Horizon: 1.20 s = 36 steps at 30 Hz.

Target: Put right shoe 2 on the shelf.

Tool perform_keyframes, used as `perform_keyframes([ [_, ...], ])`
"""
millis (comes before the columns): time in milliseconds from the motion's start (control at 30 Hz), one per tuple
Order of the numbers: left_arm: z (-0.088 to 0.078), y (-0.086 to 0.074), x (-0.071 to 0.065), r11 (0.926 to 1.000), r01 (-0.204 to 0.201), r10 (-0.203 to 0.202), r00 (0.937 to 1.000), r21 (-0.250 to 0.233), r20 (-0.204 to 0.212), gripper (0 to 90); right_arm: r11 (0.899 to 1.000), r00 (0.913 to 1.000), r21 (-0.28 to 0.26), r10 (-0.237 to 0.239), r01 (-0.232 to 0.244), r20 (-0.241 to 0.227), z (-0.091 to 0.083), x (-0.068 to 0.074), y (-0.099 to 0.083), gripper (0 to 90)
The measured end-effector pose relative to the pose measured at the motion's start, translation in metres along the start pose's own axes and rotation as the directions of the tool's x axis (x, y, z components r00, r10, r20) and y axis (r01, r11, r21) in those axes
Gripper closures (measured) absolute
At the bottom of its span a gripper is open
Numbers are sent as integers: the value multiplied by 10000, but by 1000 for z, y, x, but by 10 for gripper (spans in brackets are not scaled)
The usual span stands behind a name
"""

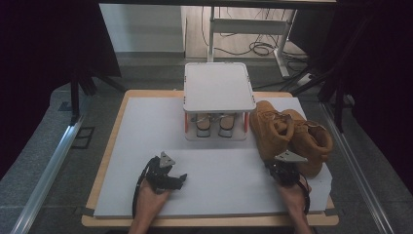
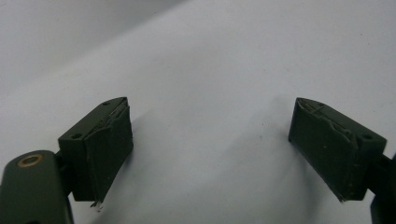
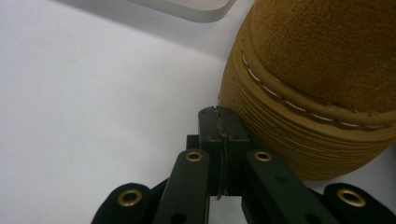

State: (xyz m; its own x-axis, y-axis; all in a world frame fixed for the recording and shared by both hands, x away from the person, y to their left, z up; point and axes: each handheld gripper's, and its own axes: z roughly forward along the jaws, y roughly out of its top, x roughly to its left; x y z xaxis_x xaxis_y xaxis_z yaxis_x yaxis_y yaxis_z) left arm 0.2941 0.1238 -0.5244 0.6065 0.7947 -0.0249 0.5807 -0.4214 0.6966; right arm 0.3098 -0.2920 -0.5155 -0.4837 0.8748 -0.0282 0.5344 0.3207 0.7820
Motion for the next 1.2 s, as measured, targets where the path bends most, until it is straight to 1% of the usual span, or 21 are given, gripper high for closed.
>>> perform_keyframes([
  [67, 0, 0, 0, 10000, -1, 1, 10000, 0, -2, 134, 10000, 9999, 7, -90, 90, 124, 0, 2, 0, 897],
  [133, 0, 0, 0, 10000, 4, -4, 10000, 0, 2, 134, 10000, 9999, -72, -44, 45, 136, -1, 2, 0, 877],
  [200, 0, 0, 0, 10000, 5, -5, 10000, -2, 1, 134, 9993, 9998, -338, 173, -170, 85, -6, 2, 0, 854],
  [300, 0, 0, 0, 10000, 10, -10, 10000, -1, 2, 134, 9962, 9994, -809, 325, -315, 112, -17, 2, 0, 809],
  [367, 0, 0, 0, 10000, 8, -8, 10000, 2, 2, 135, 9916, 9987, -1210, 479, -453, 189, -24, 2, 0, 764],
  [433, 0, 0, 0, 10000, 9, -9, 10000, 4, 4, 134, 9862, 9977, -1557, 613, -563, 277, -31, 1, 0, 699],
  [500, 0, 0, 0, 10000, 8, -8, 10000, 4, 3, 134, 9823, 9963, -1770, 703, -604, 498, -36, 1, 0, 647],
  [600, 0, 0, 0, 10000, 8, -8, 10000, 5, 4, 134, 9767, 9941, -2016, 874, -729, 640, -41, -1, 1, 564],
  [667, 0, 0, 0, 10000, 16, -16, 10000, -1, 4, 134, 9750, 9926, -2024, 1059, -921, 586, -41, -2, 2, 520],
  [700, 0, 0, 0, 10000, 12, -12, 10000, 2, 4, 134, 9733, 9911, -2077, 1144, -980, 682, -42, -3, 2, 490],
  [733, 0, 0, 0, 10000, 14, -14, 10000, 1, 8, 134, 9700, 9892, -2177, 1270, -1082, 738, -42, -3, 3, 463],
  [800, 0, 0, 0, 10000, 15, -15, 10000, -1, 5, 135, 9649, 9867, -2292, 1476, -1284, 685, -43, -4, 5, 434],
  [867, 0, 0, 0, 10000, 16, -16, 10000, -2, 4, 134, 9655, 9870, -2309, 1412, -1201, 771, -43, -4, 9, 404],
  [967, 0, 0, 0, 10000, 14, -14, 10000, 0, 5, 134, 9631, 9838, -2433, 1445, -1153, 1059, -43, -4, 13, 354],
  [1067, 0, 0, 0, 10000, 16, -16, 10000, 0, 8, 134, 9571, 9775, -2576, 1696, -1330, 1257, -42, -6, 18, 287],
  [1100, 0, 0, 0, 10000, 11, -11, 10000, 2, 4, 134, 9553, 9752, -2624, 1757, -1359, 1347, -42, -6, 19, 271],
  [1200, 0, 0, 0, 10000, 12, -12, 10000, 1, 5, 134, 9461, 9687, -2845, 2019, -1547, 1446, -40, -9, 24, 239],
])
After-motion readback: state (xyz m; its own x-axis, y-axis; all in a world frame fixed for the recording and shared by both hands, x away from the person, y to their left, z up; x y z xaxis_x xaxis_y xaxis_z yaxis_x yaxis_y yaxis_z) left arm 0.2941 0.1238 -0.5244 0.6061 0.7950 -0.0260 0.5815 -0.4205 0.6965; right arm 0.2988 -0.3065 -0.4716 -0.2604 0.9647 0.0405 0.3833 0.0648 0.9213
